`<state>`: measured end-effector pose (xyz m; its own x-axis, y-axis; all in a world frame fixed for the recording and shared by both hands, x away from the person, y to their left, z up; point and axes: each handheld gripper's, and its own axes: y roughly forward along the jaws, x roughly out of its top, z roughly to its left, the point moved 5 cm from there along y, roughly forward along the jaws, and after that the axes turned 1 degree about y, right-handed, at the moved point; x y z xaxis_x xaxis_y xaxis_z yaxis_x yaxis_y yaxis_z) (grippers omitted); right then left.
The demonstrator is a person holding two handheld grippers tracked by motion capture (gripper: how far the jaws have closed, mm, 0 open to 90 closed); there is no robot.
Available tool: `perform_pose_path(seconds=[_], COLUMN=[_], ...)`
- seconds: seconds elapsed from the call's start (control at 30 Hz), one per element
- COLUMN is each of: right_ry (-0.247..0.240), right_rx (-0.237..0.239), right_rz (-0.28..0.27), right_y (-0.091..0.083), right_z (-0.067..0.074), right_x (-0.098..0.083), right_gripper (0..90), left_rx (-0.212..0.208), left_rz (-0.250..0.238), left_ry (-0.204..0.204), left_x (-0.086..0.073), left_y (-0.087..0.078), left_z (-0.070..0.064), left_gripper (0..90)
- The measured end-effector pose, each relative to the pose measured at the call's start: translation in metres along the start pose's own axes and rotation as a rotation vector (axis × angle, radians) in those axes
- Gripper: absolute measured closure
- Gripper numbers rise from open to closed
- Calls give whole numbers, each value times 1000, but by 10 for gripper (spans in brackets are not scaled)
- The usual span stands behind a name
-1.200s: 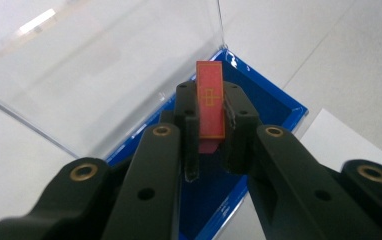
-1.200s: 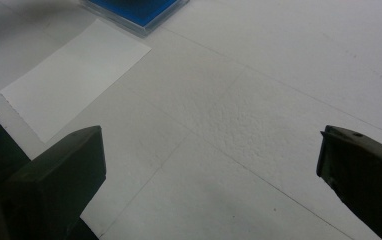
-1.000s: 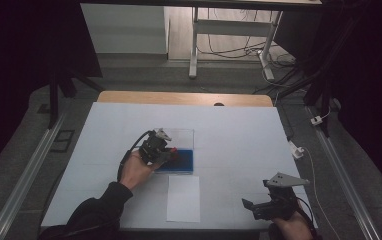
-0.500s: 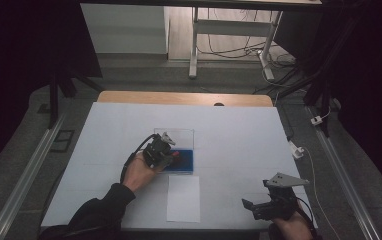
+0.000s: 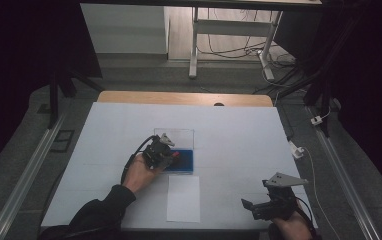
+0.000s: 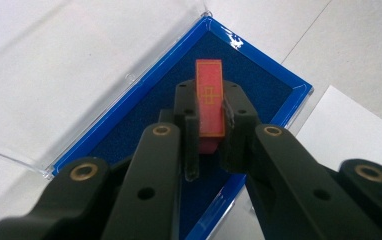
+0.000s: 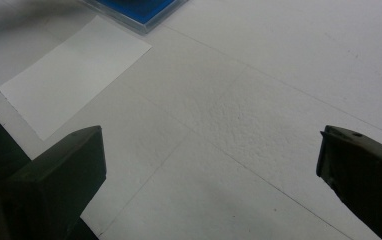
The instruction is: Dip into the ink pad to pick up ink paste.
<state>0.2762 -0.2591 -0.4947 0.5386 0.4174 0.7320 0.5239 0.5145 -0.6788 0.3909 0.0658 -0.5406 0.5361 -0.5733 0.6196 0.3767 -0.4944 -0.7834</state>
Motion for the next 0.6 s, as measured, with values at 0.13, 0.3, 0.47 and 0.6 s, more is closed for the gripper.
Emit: perform_pose_path(seconds=[0.13, 0.3, 0.47, 0.6], right_ry=[0, 1, 0, 0], right_rx=[2, -1, 1, 3], right_rz=[0, 3, 2, 1], right_y=[0, 0, 0, 0], right_z=[0, 0, 0, 0], right_x=[0, 0, 0, 0], right_gripper=[0, 0, 0, 0], left_rx=[-30, 1, -52, -75], left_rz=[5, 12, -1, -5], left_ry=[-20, 4, -36, -48], left_x=[0, 1, -1, -1], left_y=[0, 0, 0, 0], left_z=[3, 0, 6, 9], left_gripper=[803, 803, 803, 803])
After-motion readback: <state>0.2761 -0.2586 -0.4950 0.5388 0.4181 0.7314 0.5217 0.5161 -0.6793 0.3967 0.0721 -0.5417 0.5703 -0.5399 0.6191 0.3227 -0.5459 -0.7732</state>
